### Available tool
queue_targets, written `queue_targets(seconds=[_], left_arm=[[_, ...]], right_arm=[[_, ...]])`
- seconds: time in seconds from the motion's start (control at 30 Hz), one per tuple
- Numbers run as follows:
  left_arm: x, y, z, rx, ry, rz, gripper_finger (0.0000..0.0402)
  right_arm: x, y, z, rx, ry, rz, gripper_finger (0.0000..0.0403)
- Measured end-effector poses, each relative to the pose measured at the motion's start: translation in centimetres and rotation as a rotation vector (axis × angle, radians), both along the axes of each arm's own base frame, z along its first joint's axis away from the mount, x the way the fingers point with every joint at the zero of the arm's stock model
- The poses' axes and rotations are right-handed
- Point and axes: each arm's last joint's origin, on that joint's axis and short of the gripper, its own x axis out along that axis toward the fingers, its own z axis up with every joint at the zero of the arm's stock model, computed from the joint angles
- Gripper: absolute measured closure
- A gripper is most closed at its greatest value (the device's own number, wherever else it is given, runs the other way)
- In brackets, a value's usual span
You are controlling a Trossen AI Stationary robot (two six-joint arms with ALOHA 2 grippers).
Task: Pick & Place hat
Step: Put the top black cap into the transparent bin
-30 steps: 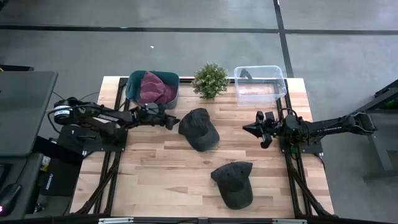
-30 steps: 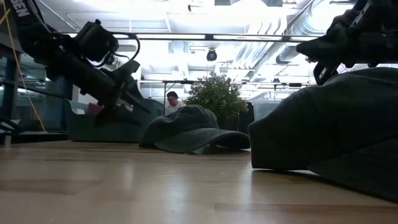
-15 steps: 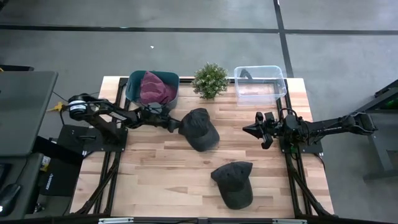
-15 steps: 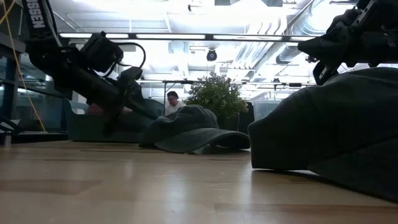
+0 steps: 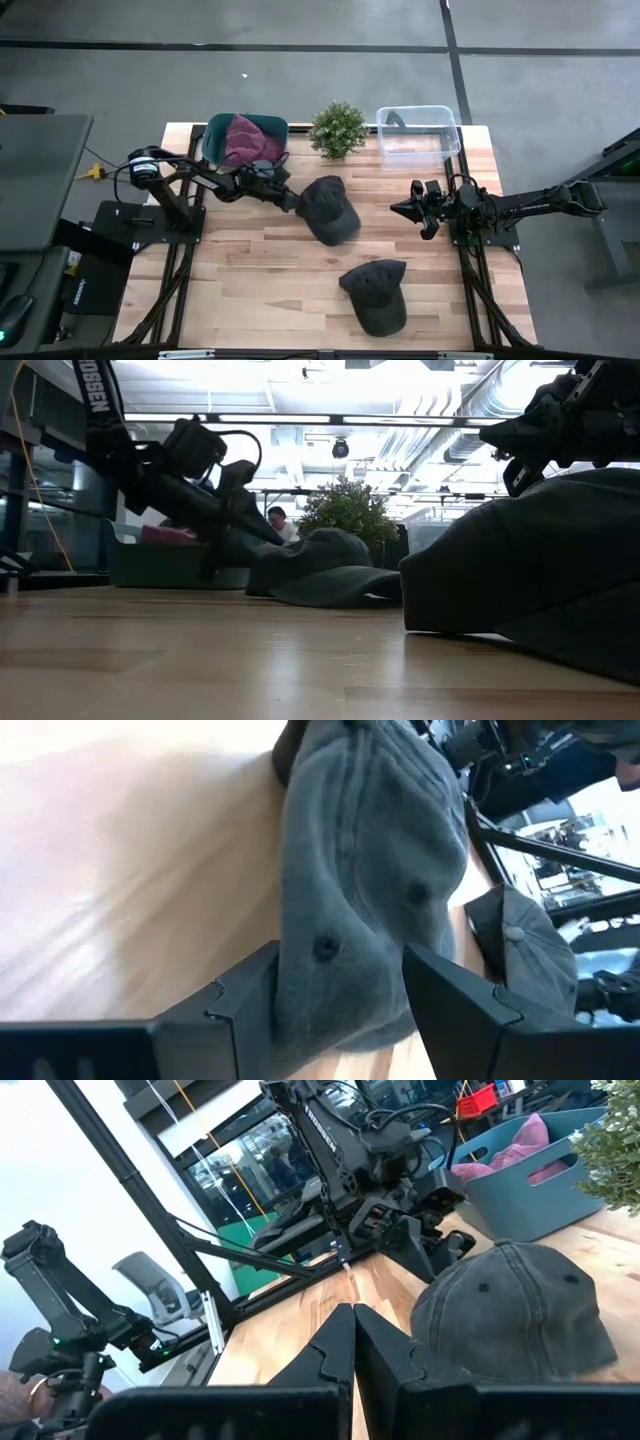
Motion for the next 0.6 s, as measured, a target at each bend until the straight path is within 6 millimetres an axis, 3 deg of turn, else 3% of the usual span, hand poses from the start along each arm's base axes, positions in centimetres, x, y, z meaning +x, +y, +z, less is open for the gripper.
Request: queue_targets(seconds=[0.27,0.6], left_arm=[[1.4,0.1,0.5,-0.089,-0.009,-0.093,0.0236],[2.1,0.3,1.3,-0.126,-0.03,-0.107,0.0382]], right_arm=[[0.0,0.0,0.0,0.0,0.0,0.001,0.0402],[0.0,0.0,0.0,0.0,-0.001,0.001,0.0402]])
